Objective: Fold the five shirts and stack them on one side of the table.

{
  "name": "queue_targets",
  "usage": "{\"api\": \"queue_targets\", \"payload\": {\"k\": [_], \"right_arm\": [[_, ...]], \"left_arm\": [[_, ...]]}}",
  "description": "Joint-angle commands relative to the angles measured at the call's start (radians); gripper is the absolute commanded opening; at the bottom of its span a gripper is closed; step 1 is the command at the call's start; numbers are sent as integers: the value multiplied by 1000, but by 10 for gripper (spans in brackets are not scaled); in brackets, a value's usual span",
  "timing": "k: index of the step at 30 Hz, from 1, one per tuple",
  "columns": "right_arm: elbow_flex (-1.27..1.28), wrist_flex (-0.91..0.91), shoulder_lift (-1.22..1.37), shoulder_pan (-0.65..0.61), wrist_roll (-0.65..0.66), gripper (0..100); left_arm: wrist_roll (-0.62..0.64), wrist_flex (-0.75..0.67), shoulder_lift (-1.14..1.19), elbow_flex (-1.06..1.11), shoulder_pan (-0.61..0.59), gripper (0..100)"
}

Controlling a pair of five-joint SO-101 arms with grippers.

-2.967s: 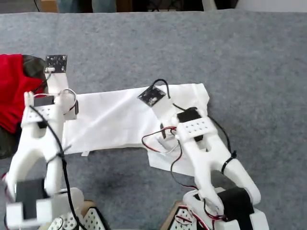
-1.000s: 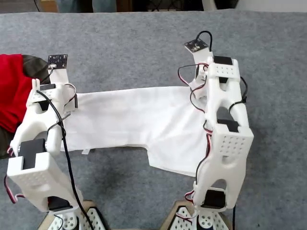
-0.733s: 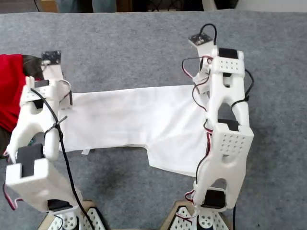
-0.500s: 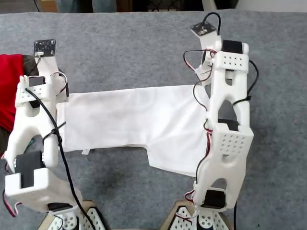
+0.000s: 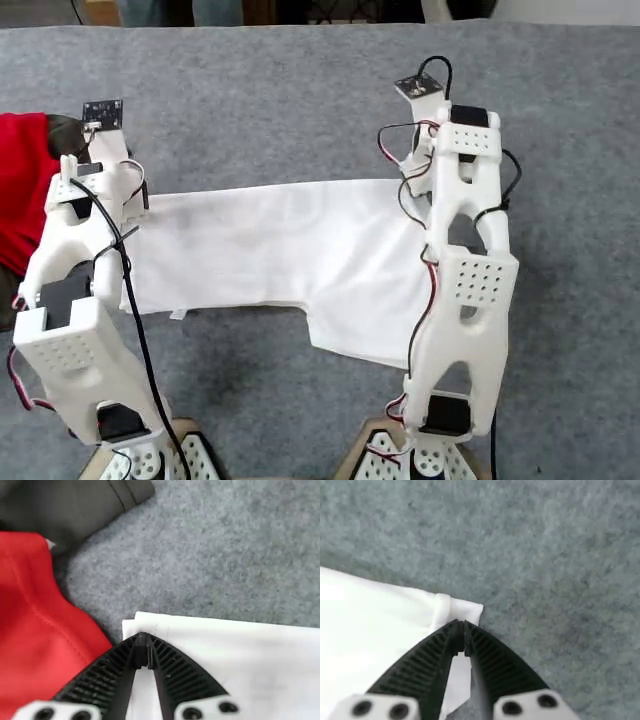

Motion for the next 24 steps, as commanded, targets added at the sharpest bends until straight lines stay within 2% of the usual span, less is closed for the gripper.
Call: {"api": "queue_targets", "payload": {"k": [1,8,12,15,20,24], "right_arm": [[-101,80,-33,3,9,13],[-291,333,-117,-29,87,13],[-275,348,-222,-46,104,13],[-162,348,-341,-69,163,13],[119,338,-588,-104,282,13],[409,284,-792,-140,368,13]], "left_arm": [[-3,-6,-66,-24,-25,27],[-3,64,-359,88,-15,28],[-3,63,-511,203,-25,29],[-20,57,-580,292,-44,29],[-155,41,-592,392,-85,29],[-169,18,-594,470,-113,29]]}}
